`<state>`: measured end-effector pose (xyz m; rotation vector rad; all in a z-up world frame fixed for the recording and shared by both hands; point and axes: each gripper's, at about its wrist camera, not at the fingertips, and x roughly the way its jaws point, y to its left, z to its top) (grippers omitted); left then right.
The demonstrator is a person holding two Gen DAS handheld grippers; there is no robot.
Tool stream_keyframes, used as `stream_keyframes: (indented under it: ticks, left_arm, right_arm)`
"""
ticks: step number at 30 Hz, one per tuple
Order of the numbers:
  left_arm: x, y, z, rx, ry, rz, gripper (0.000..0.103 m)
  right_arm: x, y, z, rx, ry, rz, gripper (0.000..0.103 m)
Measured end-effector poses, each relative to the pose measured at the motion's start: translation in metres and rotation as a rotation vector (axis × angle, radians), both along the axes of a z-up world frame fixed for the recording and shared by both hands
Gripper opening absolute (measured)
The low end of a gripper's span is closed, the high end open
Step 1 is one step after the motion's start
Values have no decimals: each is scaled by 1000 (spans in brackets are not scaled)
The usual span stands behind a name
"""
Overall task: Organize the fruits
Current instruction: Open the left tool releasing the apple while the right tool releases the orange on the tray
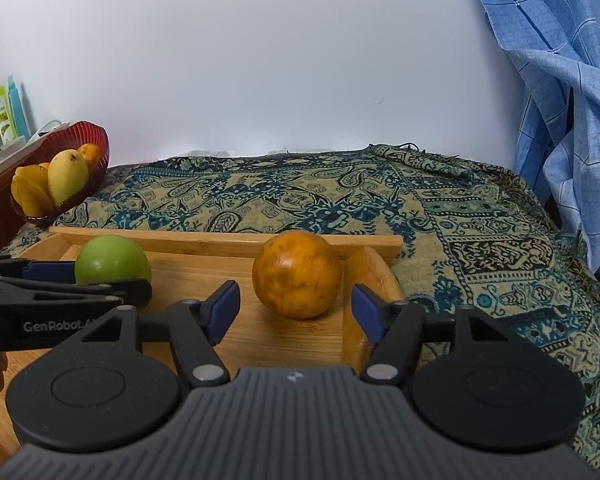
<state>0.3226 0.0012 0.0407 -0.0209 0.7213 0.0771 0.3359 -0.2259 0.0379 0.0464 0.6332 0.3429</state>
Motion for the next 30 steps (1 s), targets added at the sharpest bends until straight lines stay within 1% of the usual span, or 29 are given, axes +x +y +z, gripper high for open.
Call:
stream_keyframes:
  ticks: [4,5,8,12,17,19,25,30]
  left_arm:
    - [-6,1,-2,10,11,-1,84]
    - [-8,1,-2,11,14,-1,85]
    - [-13,0,-4,20,20,3,87]
    - [-20,0,-5,37,26,10,88]
    - [-32,4,-2,29,31,10,92]
    - [-39,6,-1,30,30,10,95]
    - [-66,7,5,34,29,-6,97]
    - [-96,9,9,12,18,-14,99]
  right_arm:
    - [-7,-5,1,8,3,11,80]
    - [-10,-5,1,5,0,13,81]
    - [-19,-6,2,-9,-9,12,84]
    - [-28,-11,2,5,-7,22,84]
    - [-45,-15,3,14,-24,28,85]
    - [-53,-17,4,25,-32,25,86]
    - [-77,-27,6,78,-62,9,88]
    - [-106,-35,3,111,-92,15,90]
